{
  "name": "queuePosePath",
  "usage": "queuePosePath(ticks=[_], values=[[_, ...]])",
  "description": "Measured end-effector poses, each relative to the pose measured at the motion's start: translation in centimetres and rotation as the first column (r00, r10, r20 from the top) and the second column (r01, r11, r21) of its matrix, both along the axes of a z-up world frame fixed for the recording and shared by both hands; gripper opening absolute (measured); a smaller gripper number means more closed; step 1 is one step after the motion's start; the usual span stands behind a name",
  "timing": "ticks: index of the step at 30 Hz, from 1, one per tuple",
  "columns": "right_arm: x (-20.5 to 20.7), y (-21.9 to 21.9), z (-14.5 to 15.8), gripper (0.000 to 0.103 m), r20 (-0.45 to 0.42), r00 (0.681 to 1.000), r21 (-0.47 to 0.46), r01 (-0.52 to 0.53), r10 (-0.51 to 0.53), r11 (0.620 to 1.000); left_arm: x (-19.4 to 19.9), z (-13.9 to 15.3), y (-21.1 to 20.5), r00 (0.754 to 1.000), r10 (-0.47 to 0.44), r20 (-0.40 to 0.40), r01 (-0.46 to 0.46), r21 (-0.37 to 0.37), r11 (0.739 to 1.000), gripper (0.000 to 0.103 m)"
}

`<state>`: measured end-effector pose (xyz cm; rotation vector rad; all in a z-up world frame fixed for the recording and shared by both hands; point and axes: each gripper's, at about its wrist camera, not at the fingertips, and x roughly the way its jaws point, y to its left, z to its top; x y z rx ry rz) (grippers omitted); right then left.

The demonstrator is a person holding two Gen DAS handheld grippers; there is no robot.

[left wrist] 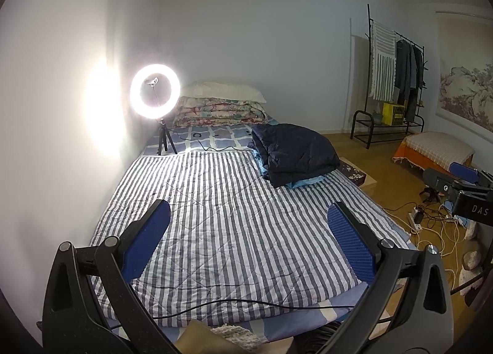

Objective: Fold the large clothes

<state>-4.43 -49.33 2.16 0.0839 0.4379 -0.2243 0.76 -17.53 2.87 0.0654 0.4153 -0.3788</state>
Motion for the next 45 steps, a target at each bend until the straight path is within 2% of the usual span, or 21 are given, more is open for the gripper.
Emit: queuePosePath(ticks=[35,45], values=[[1.1,0.4,-1.1,0.103,-0.038,0.999,0.016,-0.014,0.015,1.0,1.0,-1.6,-0.8,1.0,0.008,-0.02,-0.008,0.015,1.0,0.103],[1.1,0.4,-1.2,0.103,-0.039,0.999,0.018,-0.014,0.015,1.0,1.0,-1.9,-0.5,1.0,0.019,0.003,-0.019,0.021,1.0,0.103]])
